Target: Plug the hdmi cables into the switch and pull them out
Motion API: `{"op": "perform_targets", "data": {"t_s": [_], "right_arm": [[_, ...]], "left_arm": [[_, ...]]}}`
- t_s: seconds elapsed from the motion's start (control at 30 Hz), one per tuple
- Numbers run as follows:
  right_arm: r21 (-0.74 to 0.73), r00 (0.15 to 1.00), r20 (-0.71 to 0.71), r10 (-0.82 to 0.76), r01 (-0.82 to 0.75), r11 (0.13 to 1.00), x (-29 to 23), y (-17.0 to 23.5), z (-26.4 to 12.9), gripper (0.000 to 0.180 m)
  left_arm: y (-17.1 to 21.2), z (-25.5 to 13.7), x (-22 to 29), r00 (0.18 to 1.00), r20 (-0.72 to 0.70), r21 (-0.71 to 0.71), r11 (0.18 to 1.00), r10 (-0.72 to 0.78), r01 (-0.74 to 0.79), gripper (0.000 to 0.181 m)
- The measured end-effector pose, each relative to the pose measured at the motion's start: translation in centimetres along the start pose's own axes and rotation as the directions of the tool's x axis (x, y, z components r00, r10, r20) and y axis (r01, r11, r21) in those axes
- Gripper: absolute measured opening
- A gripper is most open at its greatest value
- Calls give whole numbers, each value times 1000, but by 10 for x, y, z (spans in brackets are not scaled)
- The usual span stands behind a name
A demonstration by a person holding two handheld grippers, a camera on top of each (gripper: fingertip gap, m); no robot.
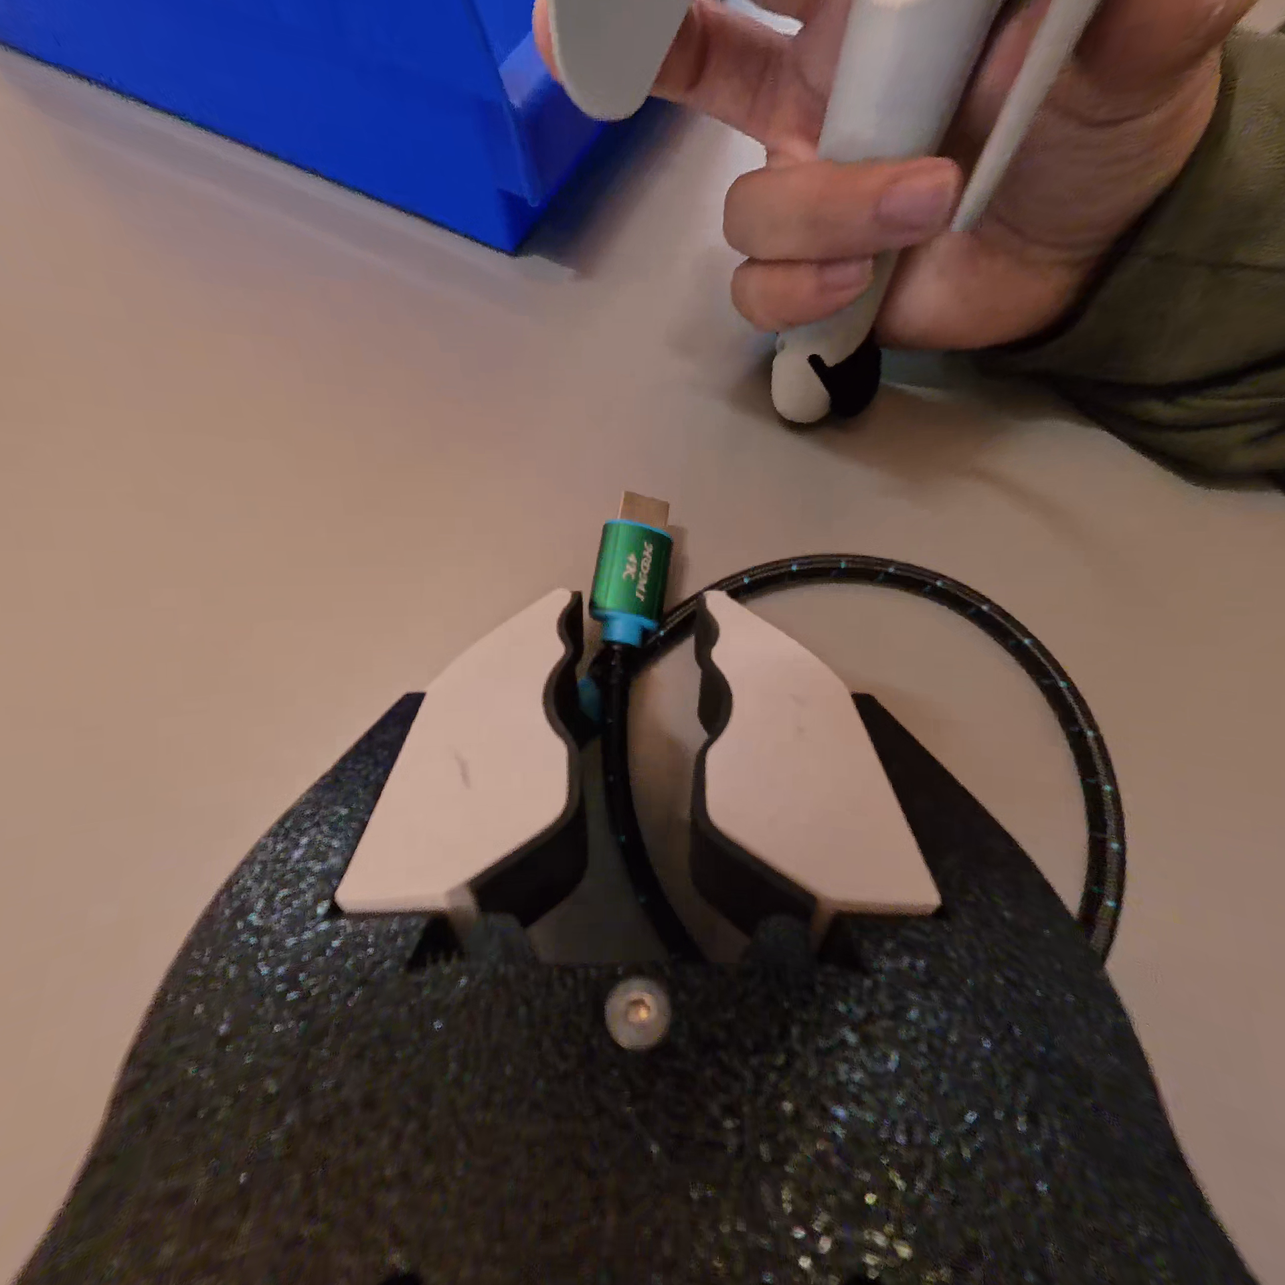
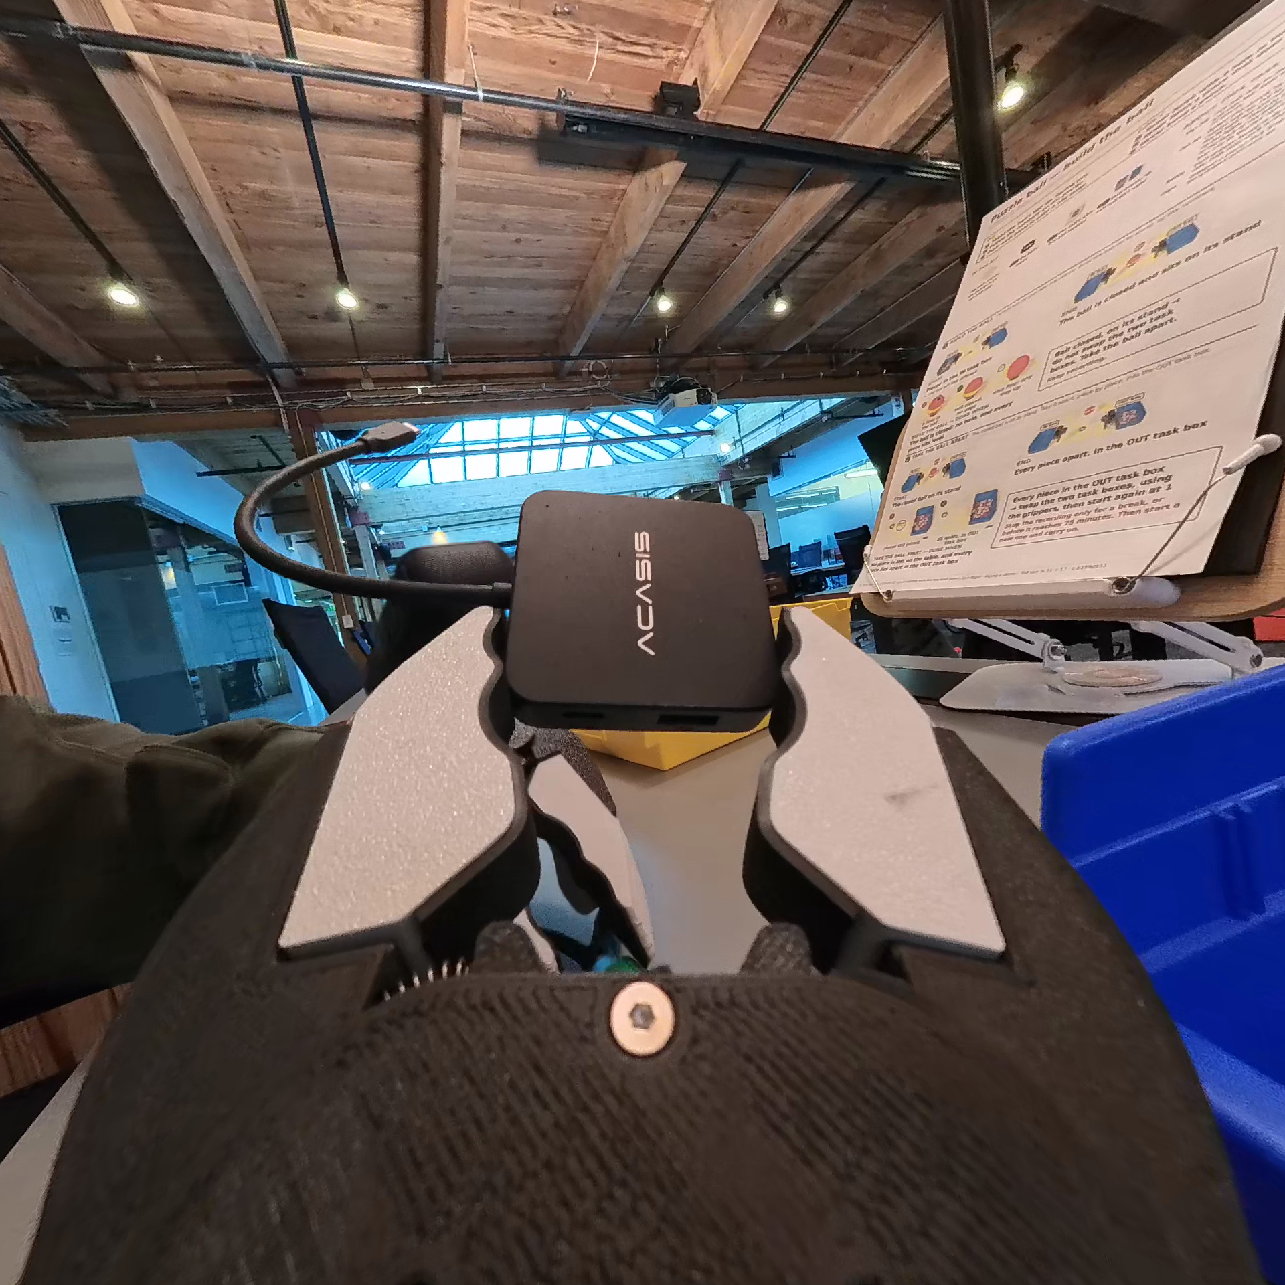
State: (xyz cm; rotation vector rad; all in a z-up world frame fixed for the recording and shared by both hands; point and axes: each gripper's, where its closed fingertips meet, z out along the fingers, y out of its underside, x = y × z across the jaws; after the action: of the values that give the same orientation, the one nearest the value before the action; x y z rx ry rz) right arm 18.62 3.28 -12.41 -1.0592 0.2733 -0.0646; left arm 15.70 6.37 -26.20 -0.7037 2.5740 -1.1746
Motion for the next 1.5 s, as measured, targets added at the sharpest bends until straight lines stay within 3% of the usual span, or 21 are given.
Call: {"op": "perform_targets", "data": {"t_s": [0.03, 0.2, 0.5, 0.77, 0.9, 1.03, 1.2, 1.4, 1.5], "right_arm": [[1, 1000, 0, 0, 0, 1000, 0, 0, 0, 73], [1, 1000, 1, 1, -1, 1000, 0, 0, 0, 73], [0, 1000, 3, 2, -2, 1000, -1, 0, 0, 73], [-8, 1000, 22, -10, 10, 1000, -5, 0, 0, 73], [-39, 994, 112, -19, 24, 999, -20, 3, 1, 73], [-112, 966, 237, -106, 136, 984, -43, 16, 2, 73], [-197, 934, 310, -176, 245, 949, -59, 36, 6, 73], [-298, 884, 375, -279, 399, 867, -70, 50, 9, 73], [-396, 827, 449, -337, 522, 756, -74, 57, 4, 73]], "left_arm": [[-2, -1, -1, 999, 19, 6, 1000, 27, -27, 30], [-1, 3, -5, 985, 101, -27, 990, 141, -139, 27], [2, 10, -10, 973, 160, -100, 984, 164, -149, 20], [4, 3, -17, 959, 227, -79, 985, 168, -154, 20], [14, -26, -28, 976, 195, -71, 994, 99, -87, 19], [16, -84, -53, 979, 191, -70, 996, 65, -52, 19], [-7, -142, -39, 979, 76, -204, 964, 188, -169, 18], [-24, -154, -21, 948, -15, -411, 863, 317, -295, 18], [-26, -149, -18, 923, -48, -469, 808, 381, -357, 18]]}}
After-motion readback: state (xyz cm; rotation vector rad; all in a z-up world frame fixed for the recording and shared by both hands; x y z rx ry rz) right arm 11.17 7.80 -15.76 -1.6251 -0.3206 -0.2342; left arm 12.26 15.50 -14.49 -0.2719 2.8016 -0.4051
